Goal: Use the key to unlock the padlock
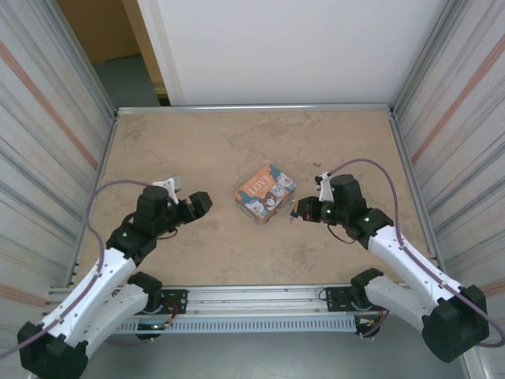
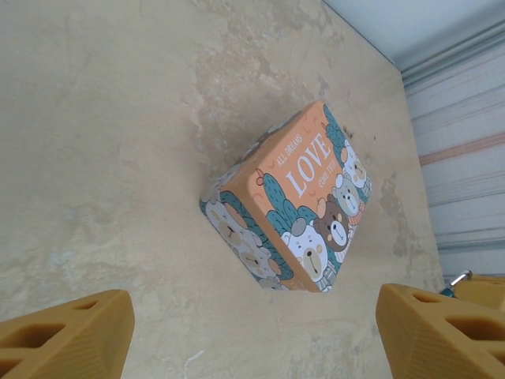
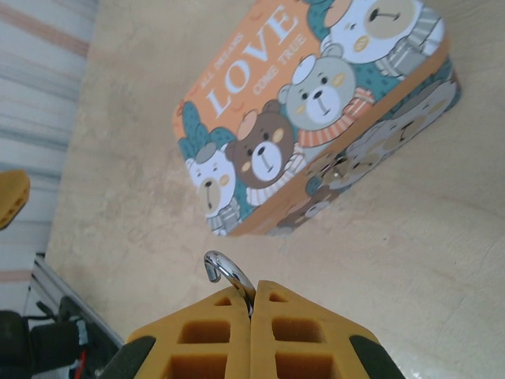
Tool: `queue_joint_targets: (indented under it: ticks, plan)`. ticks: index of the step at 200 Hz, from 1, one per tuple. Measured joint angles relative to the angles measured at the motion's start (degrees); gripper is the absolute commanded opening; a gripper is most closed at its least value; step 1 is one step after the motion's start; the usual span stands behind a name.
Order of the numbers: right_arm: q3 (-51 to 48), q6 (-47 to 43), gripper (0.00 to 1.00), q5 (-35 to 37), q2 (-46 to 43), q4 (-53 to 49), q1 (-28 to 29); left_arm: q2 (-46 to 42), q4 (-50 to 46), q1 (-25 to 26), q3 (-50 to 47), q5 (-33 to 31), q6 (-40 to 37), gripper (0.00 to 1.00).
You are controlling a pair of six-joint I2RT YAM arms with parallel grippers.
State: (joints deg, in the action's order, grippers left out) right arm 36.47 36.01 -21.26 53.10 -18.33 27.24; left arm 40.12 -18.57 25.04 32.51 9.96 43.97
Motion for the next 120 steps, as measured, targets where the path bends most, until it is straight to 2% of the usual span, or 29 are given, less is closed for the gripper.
queue_joint_targets:
  ticks: [54, 120]
  plan:
    - [4.13, -1.2, 0.0, -0.04, 0.11, -9.92, 2.47, -6.32, -8.41, -3.72, 0.72, 0.7, -5.95, 0.85]
    - [6.82, -2.21, 0.0, -0.17, 3.1, -17.53, 5.09, -4.85, -15.63, -3.98, 12.63, 2.73, -18.73, 0.86]
